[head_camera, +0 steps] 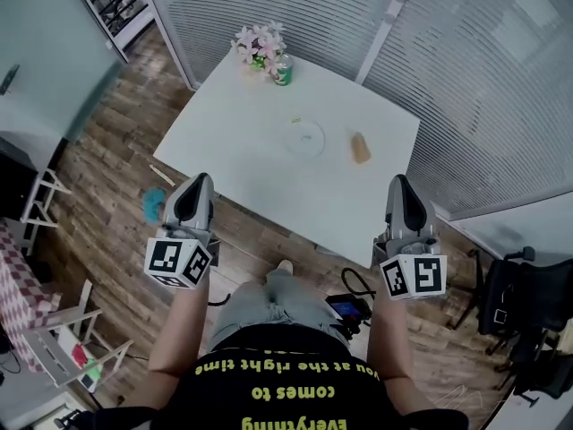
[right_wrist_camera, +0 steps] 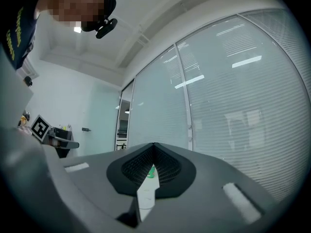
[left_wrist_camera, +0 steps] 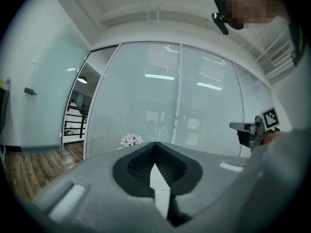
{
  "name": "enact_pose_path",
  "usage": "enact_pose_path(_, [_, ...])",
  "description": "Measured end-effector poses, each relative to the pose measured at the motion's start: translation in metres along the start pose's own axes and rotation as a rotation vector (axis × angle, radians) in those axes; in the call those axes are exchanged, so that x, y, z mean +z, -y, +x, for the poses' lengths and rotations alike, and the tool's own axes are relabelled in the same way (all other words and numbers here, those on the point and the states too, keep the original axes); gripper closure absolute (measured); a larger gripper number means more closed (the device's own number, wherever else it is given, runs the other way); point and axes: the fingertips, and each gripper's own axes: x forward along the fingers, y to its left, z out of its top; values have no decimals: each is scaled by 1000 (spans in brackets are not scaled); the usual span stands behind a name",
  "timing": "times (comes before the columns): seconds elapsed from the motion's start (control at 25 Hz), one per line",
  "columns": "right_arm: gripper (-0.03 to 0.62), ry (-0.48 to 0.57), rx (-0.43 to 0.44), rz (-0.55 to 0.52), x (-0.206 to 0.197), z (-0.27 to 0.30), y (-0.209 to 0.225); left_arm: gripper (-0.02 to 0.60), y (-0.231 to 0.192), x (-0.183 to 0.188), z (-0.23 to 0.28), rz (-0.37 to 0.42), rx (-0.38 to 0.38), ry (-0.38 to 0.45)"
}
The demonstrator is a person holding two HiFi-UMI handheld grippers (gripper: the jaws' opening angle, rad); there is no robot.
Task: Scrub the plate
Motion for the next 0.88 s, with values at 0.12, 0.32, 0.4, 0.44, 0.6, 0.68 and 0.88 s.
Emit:
enact_pose_path(0.12, [588, -6, 8, 15, -4, 6, 5, 581, 4, -1, 8, 5, 3, -12])
enact_pose_path(0.32, [588, -22, 7, 36, -14, 12, 13, 581, 4, -4, 22, 9, 1, -29])
enact_pose_path(0.4, [588, -26, 2, 41, -16, 15, 17, 581, 5, -4, 29, 8, -5, -34])
enact_pose_path(0.44, [588, -27, -2, 41, -17, 17, 19, 581, 5, -5, 33, 8, -9, -37])
enact_pose_path(0.6, [588, -32, -18, 28, -17, 24, 26, 581, 5, -7, 52, 8, -36, -41])
enact_pose_path(0.68, [588, -34, -34, 23, -18, 30, 29, 581, 4, -7, 64, 6, -56, -42])
enact_pose_path(0.88, [588, -48, -65, 6, -20, 53, 37, 581, -7, -5, 99, 0, -98, -47])
